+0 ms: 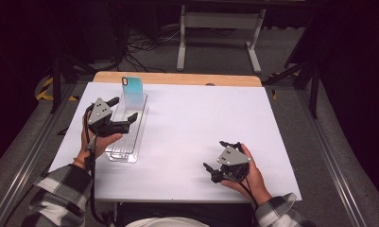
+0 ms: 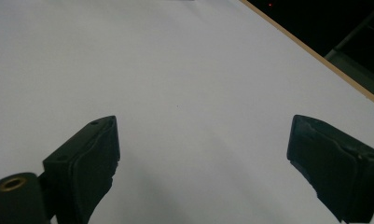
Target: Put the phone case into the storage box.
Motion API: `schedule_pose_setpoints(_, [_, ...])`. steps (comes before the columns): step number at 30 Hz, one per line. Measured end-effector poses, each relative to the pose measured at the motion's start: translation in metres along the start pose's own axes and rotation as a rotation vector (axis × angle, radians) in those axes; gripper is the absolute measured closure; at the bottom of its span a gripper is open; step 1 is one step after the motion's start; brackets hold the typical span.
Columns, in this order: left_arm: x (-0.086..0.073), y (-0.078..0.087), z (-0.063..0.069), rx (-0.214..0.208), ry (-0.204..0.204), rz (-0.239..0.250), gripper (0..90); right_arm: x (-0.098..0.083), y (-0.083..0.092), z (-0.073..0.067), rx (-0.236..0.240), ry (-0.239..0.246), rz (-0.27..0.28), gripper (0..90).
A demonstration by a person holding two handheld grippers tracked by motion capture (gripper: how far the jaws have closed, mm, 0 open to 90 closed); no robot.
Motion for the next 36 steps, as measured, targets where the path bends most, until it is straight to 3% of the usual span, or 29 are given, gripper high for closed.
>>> schedule_pose_setpoints(8, [0.001, 0.001, 0.001, -0.01, -0.001, 0.013, 3.5, 0.0, 0.0, 0.001, -0.003, -0.004, 0.005, 10.0])
schedule_pose_setpoints(17, [0.005, 0.005, 0.006, -0.025, -0.005, 0.049, 3.4, 0.004, 0.004, 0.002, -0.014, -0.021, 0.036, 10.0])
schedule_pose_setpoints(36, [0.005, 0.013, 0.019, -0.046, -0.031, 0.066, 3.6, 0.011, 0.01, 0.006, -0.027, -0.062, 0.094, 6.8])
Point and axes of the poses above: each handheld gripper's, and its own axes: y roughly backward along the jaws, x roughly out of its top, z roughly to its right, the point moved 5 cm from there along -y, roughly forward along the jaws, and after that the axes turned 10 degrees about -x, right-handed, at the moved point
